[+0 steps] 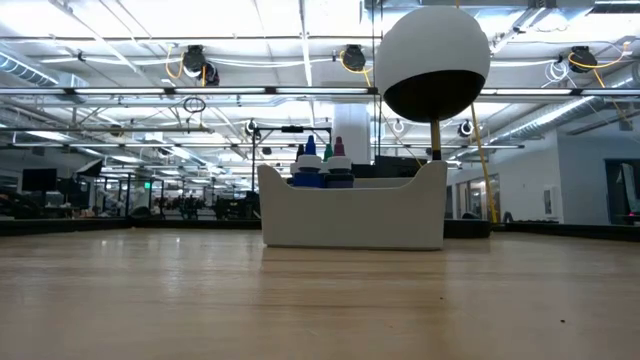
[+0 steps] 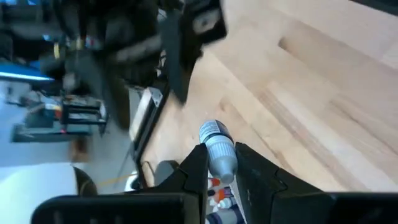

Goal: Pick & Place food coloring
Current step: Put the small dark blue food coloring bottle into the gray bin

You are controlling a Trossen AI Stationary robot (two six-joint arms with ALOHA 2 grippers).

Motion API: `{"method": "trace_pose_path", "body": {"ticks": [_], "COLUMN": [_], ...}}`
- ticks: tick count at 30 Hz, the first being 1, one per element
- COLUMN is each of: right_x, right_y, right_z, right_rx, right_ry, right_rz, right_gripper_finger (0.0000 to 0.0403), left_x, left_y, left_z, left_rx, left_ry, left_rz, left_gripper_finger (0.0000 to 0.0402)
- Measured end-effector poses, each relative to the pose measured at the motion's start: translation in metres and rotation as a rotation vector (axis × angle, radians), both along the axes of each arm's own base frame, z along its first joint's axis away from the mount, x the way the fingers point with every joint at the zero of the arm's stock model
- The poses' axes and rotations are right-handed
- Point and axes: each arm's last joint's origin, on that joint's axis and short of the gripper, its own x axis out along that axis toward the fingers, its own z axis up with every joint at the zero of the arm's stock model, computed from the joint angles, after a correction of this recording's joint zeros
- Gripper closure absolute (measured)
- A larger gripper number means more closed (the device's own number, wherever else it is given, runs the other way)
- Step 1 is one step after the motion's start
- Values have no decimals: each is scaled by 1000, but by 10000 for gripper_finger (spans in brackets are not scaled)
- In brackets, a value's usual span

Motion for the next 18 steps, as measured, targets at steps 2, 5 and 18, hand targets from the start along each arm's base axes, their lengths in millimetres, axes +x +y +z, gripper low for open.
{"method": "trace_pose_path", "body": {"ticks": [2, 5, 18], "right_x": [-8, -20, -74], "right_y": [6, 15, 46], "right_z": [3, 9, 19], "right_rx": [-9, -17, -67], "right_ry": [-2, -5, 26], "right_rz": [6, 45, 120], "right_gripper_finger": [172, 190, 392], "left_x": [2, 8, 62], "left_y": [9, 23, 145], "left_z": [6, 12, 10], "left_rx": [-42, -77, -315], "left_ry": [9, 24, 206], "left_rz": [4, 8, 65], "left_gripper_finger": [336, 339, 340]}}
